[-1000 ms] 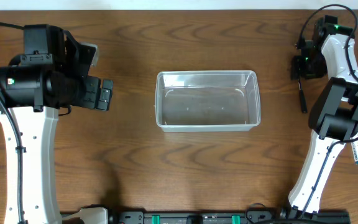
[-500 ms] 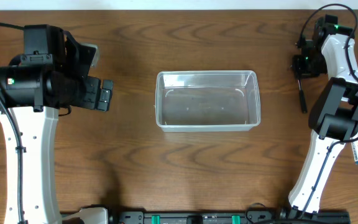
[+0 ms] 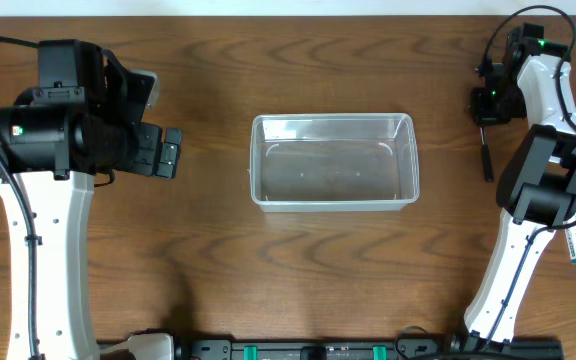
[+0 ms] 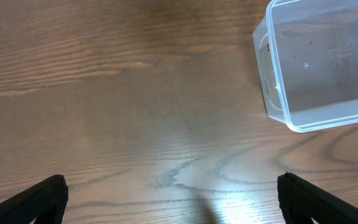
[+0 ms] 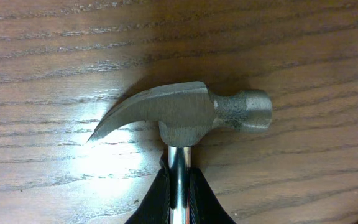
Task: Pack container
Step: 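Lift the hammer and carry it left over the clear container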
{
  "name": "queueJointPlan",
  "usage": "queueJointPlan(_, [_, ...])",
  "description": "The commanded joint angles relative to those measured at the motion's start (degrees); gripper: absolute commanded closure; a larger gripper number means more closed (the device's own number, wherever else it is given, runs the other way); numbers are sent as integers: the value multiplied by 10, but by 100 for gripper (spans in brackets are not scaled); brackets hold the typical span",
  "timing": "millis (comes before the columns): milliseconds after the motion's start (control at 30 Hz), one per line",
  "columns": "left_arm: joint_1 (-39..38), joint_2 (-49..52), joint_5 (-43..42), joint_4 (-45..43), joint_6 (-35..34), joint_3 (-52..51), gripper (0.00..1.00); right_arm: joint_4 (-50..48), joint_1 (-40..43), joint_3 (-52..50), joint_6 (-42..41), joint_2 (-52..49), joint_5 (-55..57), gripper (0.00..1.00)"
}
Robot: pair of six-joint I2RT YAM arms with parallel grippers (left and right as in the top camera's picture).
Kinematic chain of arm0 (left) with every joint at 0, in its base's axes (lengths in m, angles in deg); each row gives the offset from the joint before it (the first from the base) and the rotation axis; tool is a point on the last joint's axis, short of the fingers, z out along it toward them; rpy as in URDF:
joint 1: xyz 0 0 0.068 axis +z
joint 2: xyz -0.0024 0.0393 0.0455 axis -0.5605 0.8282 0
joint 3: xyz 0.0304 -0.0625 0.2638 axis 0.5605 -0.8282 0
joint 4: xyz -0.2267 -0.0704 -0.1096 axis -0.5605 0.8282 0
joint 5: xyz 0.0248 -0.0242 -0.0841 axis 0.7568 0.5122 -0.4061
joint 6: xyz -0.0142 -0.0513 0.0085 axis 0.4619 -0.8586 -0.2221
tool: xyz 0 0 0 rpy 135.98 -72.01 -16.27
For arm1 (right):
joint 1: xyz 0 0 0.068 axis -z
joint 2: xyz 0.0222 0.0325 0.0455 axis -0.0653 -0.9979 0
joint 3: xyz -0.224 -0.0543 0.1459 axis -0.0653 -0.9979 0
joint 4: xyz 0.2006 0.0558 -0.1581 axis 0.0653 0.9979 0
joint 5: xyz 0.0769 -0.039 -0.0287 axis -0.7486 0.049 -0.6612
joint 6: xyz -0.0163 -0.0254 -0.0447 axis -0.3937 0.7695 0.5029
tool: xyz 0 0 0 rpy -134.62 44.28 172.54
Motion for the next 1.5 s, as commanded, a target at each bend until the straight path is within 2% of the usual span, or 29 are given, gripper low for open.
queueJointPlan(0, [-2,-3,7,1,-7,3,2,2,-7,31,-10,27,-9,99])
queueJointPlan(400, [-2,-3,7,1,-8,3,2,68,-91,131,94,169,-21,99])
queueJointPlan(700, [-2,-3,7,-1,-7,3,2,125,-242,132,180,292,-22,99])
queueJointPlan(933, [-2,-3,7,-1,-8,3,2,194,-370,129,244,295,-29,99])
queueJointPlan(1067, [-2,-3,7,0,-7,3,2,201,-419,114,264,294,-32,99])
queueJointPlan(1467, [-2,-3,7,-7,-7,3,2,165,-441,8,271,294,-46,99])
